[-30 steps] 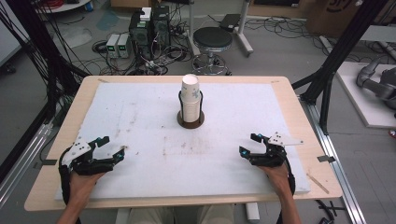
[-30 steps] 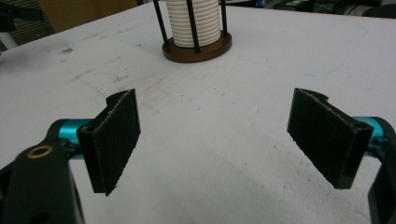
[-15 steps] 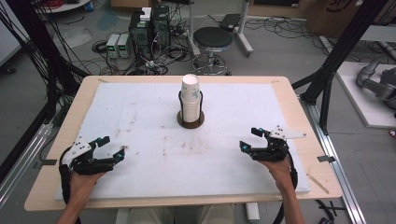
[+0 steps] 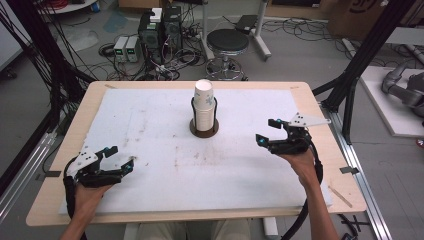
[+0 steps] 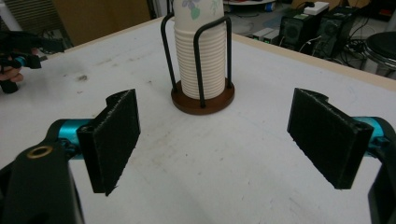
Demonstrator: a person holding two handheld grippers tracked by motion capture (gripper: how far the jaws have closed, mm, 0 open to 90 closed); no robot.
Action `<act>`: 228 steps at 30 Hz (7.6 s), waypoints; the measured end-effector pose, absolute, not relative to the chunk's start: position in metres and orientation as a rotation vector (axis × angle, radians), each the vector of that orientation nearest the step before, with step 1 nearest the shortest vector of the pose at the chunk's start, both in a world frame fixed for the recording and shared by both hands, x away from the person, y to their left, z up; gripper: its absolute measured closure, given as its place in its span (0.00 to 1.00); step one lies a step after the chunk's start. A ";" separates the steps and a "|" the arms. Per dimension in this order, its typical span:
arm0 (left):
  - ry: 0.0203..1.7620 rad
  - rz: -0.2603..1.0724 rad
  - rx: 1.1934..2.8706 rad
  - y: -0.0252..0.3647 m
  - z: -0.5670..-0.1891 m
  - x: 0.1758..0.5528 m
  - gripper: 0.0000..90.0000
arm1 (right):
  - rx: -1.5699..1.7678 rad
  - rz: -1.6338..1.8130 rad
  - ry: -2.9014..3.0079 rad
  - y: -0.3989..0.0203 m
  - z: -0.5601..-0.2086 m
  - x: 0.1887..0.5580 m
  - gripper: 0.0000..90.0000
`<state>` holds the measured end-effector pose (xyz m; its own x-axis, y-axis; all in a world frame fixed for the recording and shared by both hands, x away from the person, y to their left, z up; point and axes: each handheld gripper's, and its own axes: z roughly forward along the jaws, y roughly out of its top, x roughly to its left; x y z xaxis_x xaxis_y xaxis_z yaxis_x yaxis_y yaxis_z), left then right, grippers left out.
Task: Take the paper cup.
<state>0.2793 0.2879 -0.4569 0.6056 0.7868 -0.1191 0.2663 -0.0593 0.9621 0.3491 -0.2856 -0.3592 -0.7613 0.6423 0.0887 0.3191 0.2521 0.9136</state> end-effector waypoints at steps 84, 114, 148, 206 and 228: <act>0.874 0.503 1.629 0.289 -0.457 0.281 0.15 | 0.568 0.879 2.713 -0.124 -0.228 0.496 0.16; 0.860 0.508 1.643 0.288 -0.457 0.281 0.15 | 0.559 0.654 2.800 -0.083 -0.247 0.510 0.17; 0.857 0.511 1.656 0.287 -0.457 0.281 0.15 | 0.573 0.632 2.838 -0.080 -0.249 0.514 0.41; 0.859 0.505 1.662 0.286 -0.456 0.281 0.15 | 0.543 0.788 2.719 -0.097 -0.184 0.489 0.42; 0.858 0.506 1.659 0.287 -0.457 0.281 0.15 | 0.493 0.871 2.692 -0.110 -0.174 0.469 0.42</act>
